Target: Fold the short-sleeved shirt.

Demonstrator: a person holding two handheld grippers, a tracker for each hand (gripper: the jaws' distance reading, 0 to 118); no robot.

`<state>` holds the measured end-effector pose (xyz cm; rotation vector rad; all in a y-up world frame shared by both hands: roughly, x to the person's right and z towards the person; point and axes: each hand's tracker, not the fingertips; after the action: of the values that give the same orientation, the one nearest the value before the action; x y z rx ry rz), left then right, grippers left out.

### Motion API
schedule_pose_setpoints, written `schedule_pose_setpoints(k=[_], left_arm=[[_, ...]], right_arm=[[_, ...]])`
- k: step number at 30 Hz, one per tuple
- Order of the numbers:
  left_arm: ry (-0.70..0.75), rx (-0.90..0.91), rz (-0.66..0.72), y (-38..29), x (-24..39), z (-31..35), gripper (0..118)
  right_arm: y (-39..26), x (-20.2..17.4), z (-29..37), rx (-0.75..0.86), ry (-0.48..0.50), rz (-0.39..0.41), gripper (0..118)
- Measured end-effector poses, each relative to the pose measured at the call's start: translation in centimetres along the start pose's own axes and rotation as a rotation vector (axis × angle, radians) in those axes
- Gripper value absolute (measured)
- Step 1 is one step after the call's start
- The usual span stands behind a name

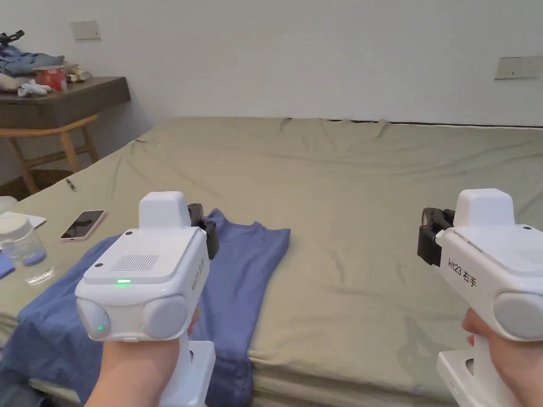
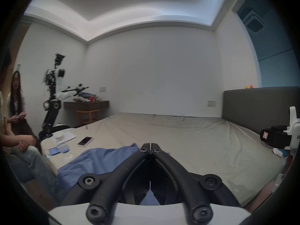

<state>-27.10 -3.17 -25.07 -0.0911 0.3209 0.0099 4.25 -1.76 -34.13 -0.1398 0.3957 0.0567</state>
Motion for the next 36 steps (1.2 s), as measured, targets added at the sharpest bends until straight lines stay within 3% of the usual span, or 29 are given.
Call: schedule_pose_setpoints(k=[4,8,12,18,22,25,27,34,35,36], left_arm=[[0.139,0.020,-0.010,-0.1,-4.2,2.4,0],[0.251,0.027,-0.015,-0.2,-7.8,5.1,0],[0.292,0.009,0.013,-0.2,-9.6,6.6,0],[0.250,-0.031,-0.003,-0.5,-8.6,5.8,0],[0.215,-0.075,-0.040,-0.1,-6.5,4.3,0],[0.123,-0.105,-0.018,0.9,-5.2,2.1,0],[0.092,-0.138,-0.068,1.1,-4.1,-0.5,0],[-0.069,-0.411,-0.084,-0.4,-3.7,-17.0,0],[-0.061,-0.440,-0.088,-1.2,-3.8,-20.0,10],[-0.054,-0.477,-0.085,-2.3,-4.1,-22.9,43]], right_arm=[[1.1,-4.6,-1.1,0.051,0.177,0.020,0],[1.9,-9.0,-1.6,0.148,0.315,0.109,0],[2.2,-11.5,-1.8,0.118,0.386,0.077,0],[1.9,-11.3,-1.4,0.103,0.389,0.079,0],[1.9,-9.6,-2.0,0.068,0.385,0.034,0],[1.3,-7.9,-2.6,0.111,0.356,0.075,0],[1.1,-6.8,-3.2,0.065,0.361,0.020,0],[-0.4,-3.9,-6.8,0.014,0.315,-0.007,0],[-1.1,-3.4,-7.7,-0.008,0.309,-0.011,0],[-1.6,-2.9,-8.4,-0.043,0.303,-0.016,0]])
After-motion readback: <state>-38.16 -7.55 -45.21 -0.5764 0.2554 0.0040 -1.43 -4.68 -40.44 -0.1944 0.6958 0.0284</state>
